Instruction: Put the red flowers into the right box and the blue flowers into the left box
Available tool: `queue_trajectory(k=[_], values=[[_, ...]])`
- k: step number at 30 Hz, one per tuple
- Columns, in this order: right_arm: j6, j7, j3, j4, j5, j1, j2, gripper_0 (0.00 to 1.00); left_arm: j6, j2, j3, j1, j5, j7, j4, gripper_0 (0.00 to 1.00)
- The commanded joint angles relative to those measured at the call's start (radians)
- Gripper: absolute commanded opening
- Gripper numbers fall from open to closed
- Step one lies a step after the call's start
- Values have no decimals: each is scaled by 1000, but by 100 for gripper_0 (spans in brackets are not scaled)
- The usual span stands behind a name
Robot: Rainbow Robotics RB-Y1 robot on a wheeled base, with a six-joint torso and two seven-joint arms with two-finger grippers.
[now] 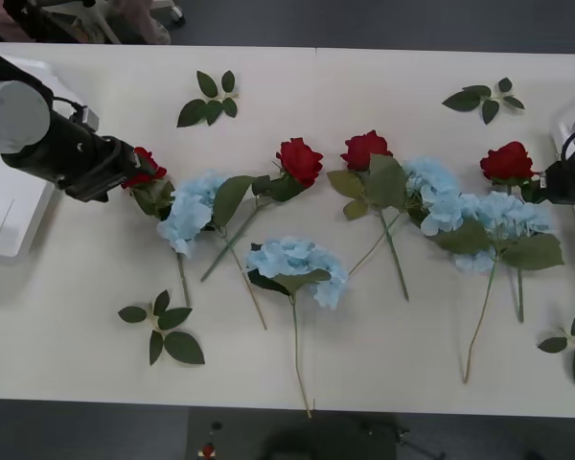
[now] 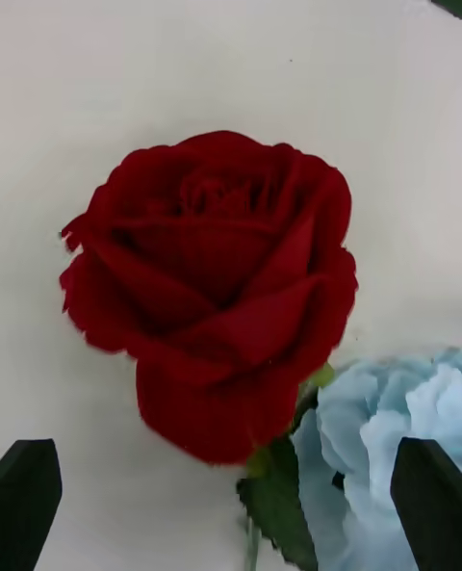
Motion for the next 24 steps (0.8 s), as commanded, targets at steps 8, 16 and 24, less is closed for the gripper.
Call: queue_trajectory(k=[8,16,24], values=[[-134,21,74,134,60,-81,100,100,-7,-132,-133,-134,-131,-18,154,100],[-233,33,76,234,78,-85,149,49,-10,-197,-170,-154,-209,-41,246,100],[-247,47,62,243,113,-85,155,0,-10,-213,-170,-152,-252,-40,247,0]])
